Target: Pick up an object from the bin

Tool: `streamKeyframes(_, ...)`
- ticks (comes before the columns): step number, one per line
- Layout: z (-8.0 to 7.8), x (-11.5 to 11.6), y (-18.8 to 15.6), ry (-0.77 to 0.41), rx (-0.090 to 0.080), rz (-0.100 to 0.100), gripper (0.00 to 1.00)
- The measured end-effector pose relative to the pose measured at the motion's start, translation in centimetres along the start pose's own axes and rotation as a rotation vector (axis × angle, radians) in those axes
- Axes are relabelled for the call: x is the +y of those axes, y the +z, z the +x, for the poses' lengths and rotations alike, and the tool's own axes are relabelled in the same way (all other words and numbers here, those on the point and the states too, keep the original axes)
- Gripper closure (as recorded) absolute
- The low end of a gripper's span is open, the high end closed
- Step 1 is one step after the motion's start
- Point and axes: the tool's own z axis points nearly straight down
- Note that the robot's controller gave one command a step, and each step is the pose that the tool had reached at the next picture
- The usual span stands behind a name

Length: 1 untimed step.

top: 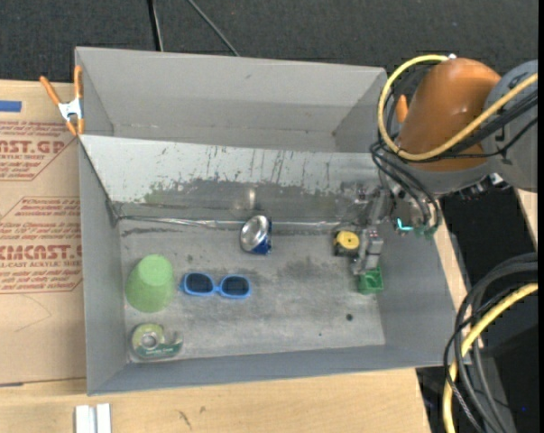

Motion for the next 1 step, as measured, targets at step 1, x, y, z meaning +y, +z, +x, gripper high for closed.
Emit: streamKeyframes(1,-0.82,-6.56,11.04,0.135,-0.007,-0.002,0.00)
